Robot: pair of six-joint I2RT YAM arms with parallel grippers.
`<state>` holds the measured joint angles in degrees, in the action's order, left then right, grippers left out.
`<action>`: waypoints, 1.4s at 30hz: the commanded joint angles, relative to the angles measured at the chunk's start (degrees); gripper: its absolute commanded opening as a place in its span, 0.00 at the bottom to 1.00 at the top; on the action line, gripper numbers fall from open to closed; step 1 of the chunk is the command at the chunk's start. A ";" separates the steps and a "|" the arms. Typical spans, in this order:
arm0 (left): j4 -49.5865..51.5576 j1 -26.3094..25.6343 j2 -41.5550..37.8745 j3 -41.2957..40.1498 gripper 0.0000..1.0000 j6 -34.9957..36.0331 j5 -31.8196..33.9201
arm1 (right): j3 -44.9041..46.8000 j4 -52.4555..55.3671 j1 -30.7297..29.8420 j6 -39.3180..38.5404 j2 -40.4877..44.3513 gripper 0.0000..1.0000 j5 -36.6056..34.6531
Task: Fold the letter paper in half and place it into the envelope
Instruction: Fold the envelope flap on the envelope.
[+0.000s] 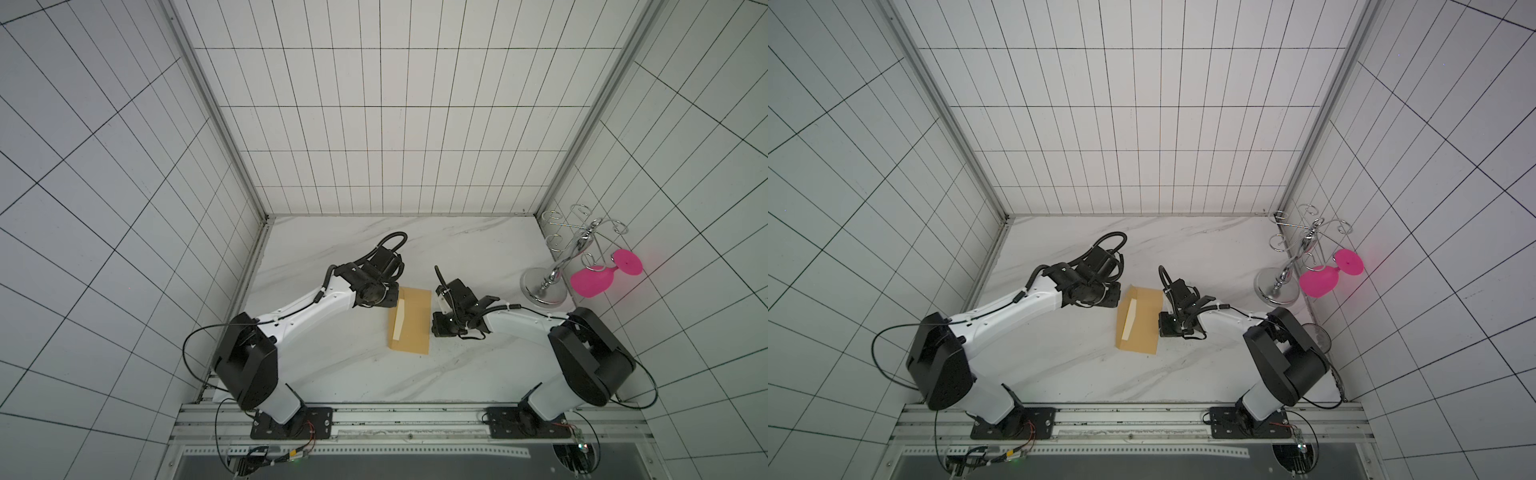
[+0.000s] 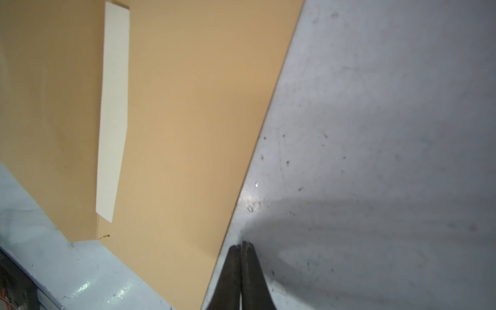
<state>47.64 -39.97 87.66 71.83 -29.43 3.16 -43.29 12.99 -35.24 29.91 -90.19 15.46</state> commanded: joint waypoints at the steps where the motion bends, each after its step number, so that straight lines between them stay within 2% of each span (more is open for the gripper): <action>1: -1.92 3.31 -1.08 -3.64 0.23 -0.24 3.95 | 2.04 -0.77 0.20 0.10 -2.58 0.07 1.14; 4: -5.35 6.63 2.63 -7.56 0.13 -1.23 -0.01 | 1.89 -1.04 0.26 -0.02 -3.48 0.06 1.96; 7: -8.45 5.60 7.34 -7.96 0.11 -1.23 -0.02 | 1.95 -1.10 0.25 -0.34 -3.70 0.05 2.16; 12: -11.92 3.84 13.02 -4.64 0.11 -2.54 -0.55 | 2.32 -1.99 0.05 0.35 -4.52 0.04 3.55; 22: -10.99 -0.33 19.46 3.02 0.10 -1.75 -4.71 | 2.84 -5.94 -1.36 3.34 -8.38 0.03 6.10; 29: -14.10 -2.05 25.13 0.48 0.09 -4.16 -7.56 | 2.48 -7.46 -1.32 5.09 -9.11 0.02 7.56; 35: -13.79 -2.14 27.71 -0.11 0.08 -4.03 -6.05 | 3.95 -9.45 -1.33 8.39 -7.78 0.02 8.37; 37: -13.04 -2.05 27.75 -0.03 0.08 -3.61 -5.41 | 4.02 -7.29 -1.01 7.86 -5.06 0.02 6.19; 42: -12.22 -2.05 26.53 -0.71 0.08 -2.75 -4.48 | -0.43 2.87 0.56 2.41 5.64 0.06 -6.34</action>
<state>33.45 -42.00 112.09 73.25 -32.42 -3.25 -42.17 7.46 -35.73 35.05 -89.30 18.63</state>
